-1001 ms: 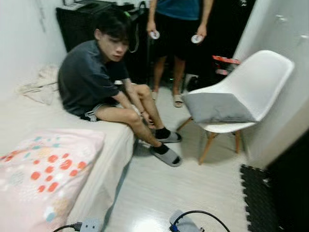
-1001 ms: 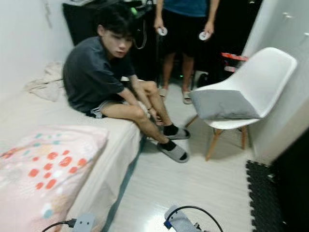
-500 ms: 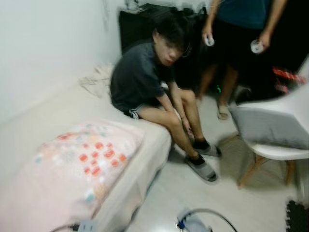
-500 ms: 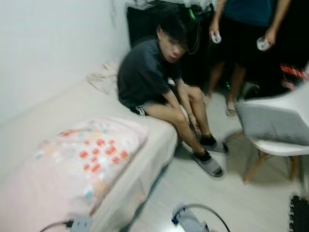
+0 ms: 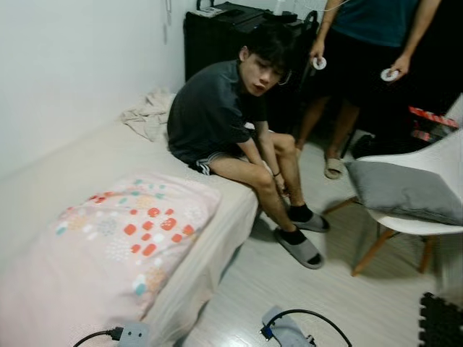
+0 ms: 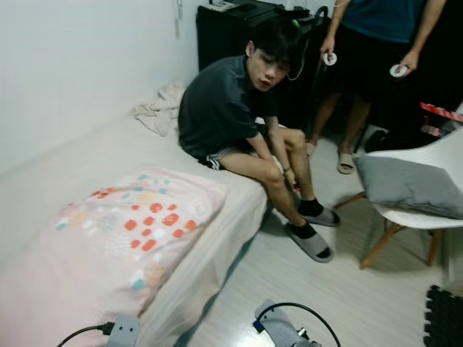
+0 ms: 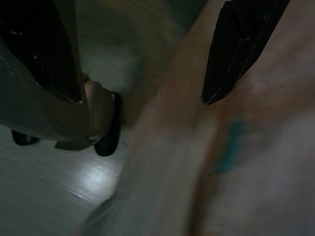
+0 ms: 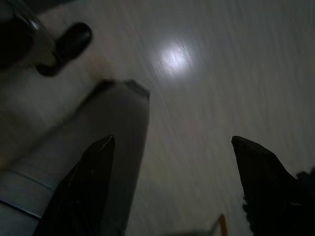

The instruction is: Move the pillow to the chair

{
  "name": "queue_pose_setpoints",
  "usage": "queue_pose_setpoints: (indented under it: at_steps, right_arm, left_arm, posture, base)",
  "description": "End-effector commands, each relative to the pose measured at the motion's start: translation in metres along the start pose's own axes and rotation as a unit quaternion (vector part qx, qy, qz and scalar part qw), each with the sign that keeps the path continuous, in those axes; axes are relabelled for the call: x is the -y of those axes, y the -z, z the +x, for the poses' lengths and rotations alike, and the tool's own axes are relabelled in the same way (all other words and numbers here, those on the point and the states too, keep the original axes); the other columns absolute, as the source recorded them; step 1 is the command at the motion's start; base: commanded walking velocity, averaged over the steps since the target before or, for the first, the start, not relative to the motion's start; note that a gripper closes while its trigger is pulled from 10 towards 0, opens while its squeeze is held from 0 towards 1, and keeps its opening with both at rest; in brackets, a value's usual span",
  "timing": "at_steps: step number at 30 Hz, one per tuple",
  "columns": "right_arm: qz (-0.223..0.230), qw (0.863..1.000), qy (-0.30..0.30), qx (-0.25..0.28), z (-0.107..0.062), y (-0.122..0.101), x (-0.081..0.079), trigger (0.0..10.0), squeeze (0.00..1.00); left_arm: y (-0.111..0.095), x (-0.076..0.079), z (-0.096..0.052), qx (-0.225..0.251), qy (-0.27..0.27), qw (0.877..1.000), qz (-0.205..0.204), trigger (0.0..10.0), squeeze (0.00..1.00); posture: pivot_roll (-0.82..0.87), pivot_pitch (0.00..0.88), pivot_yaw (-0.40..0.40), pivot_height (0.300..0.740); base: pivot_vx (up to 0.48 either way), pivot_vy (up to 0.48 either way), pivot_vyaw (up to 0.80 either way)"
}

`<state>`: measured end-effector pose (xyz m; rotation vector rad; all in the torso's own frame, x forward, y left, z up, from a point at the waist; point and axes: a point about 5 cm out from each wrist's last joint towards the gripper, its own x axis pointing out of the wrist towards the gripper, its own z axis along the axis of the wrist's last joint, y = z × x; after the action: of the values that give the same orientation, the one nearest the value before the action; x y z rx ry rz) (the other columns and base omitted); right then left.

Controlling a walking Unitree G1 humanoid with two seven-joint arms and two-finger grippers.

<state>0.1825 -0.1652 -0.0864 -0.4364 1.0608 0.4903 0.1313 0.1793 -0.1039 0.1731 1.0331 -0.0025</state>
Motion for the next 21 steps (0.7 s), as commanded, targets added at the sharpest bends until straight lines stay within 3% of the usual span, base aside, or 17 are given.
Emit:
queue_pose_setpoints:
  at_steps: [1,8,21]
  right_arm:
    - [0.01,1.0,0.006,-0.005,-0.0012,0.0042,0.0038,10.0,0.0]
    - [0.014,1.0,-0.001,-0.001,-0.0009,0.002,0.0026,10.0,0.0]
    - [0.006,1.0,-0.008,0.002,-0.0006,0.0003,0.0016,10.0,0.0]
  left_arm:
    - [0.0215,0.016,-0.005,-0.042,0.031,0.999,0.005,10.0,0.0]
    - [0.0196,0.0166,-0.0046,-0.04,0.028,0.999,-0.003,10.0,0.0]
    - [0.0147,0.0191,-0.0038,-0.027,0.037,0.999,-0.018,10.0,0.0]
  posture:
    - [0.04,0.065,-0.082,0.734]
    - [0.04,0.063,-0.078,0.734]
    - [0.04,0.063,-0.079,0.734]
  base:
    - [0.0,-0.48,0.0]
    - [0.0,-0.39,0.06]
    - [0.0,0.0,0.79]
